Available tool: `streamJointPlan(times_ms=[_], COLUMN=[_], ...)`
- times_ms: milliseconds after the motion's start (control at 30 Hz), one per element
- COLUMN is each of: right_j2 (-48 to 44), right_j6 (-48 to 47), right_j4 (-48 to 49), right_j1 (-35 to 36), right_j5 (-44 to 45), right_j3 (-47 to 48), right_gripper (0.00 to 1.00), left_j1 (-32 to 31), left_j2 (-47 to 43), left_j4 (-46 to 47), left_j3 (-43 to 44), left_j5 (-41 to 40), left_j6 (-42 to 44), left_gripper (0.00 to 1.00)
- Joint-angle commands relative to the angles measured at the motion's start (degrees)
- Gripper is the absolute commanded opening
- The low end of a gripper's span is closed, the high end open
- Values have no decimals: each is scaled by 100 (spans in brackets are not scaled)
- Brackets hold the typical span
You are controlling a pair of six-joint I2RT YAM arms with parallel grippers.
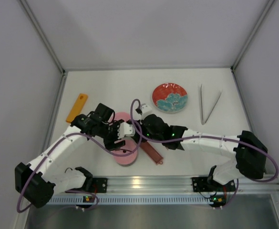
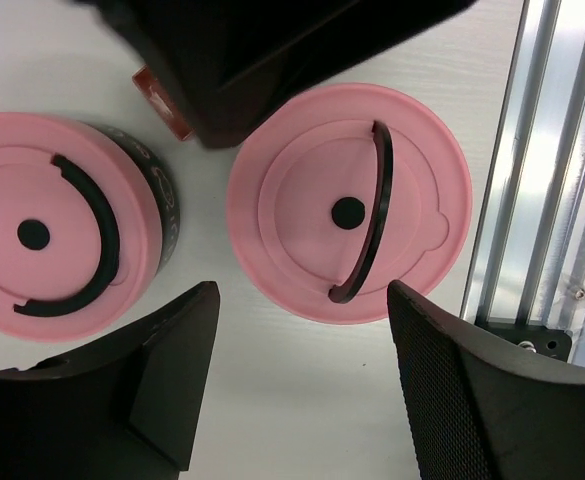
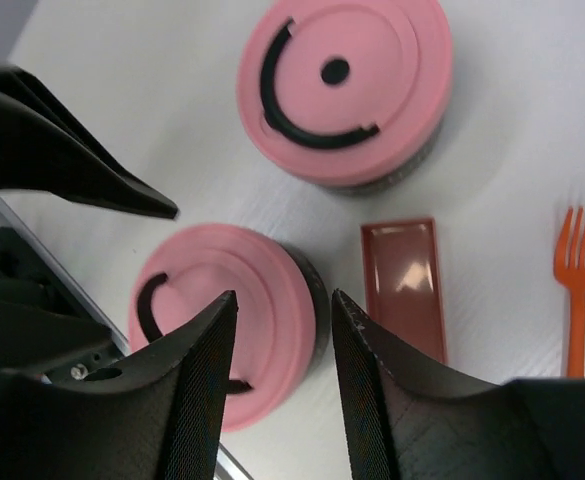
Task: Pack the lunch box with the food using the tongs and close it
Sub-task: Close the box lid on the packing box.
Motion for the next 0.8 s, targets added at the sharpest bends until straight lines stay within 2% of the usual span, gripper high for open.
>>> streamJointPlan(times_ms=[0, 233, 400, 633, 767], right_j2=[226, 858, 1518, 1352, 1115], right_j6=[-408, -49, -13, -277, -637], right_j4=[-209, 115, 28, -315, -727], right_j1=[-43, -43, 71, 98, 89], right_j5=[-55, -792, -917, -689, -478], right_j3=[731, 144, -59, 283, 958], right_gripper=[42, 37, 33, 32, 38], left_j1=[159, 212, 212, 212, 221], left_j2=[-24, -85, -94, -182, -252], left_j4=[-171, 170, 1066, 1419, 1288], left_j3=[216, -381, -1067, -1472, -1367], left_j5=[312, 259, 154, 92, 48], left_j6=[58, -73, -327, -407, -390], left_gripper=[73, 72, 71, 69, 69])
